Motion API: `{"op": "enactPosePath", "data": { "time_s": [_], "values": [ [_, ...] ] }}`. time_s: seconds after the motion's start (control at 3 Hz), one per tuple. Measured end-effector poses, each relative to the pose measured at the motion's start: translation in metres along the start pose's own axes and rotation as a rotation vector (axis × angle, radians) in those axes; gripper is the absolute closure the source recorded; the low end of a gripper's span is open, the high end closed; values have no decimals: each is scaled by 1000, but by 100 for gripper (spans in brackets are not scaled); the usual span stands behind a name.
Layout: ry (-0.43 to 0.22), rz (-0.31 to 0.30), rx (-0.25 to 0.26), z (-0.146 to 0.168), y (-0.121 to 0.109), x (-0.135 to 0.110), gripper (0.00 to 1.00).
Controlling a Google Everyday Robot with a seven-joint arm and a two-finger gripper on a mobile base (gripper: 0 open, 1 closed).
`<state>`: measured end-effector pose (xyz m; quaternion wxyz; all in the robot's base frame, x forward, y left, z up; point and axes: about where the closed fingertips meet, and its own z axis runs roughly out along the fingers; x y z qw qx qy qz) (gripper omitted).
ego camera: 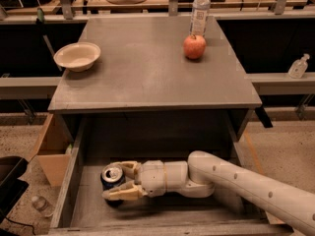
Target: Place pepsi can into top drawer
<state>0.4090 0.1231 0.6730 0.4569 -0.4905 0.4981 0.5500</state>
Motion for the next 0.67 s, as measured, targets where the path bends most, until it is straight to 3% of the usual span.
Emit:
{"op": "enactPosePath", "data": {
  "time_s": [0.33,0.67],
  "values": [
    [0,0,-3,1,1,0,0],
    [0,0,-3,1,1,0,0]
  ]
}}
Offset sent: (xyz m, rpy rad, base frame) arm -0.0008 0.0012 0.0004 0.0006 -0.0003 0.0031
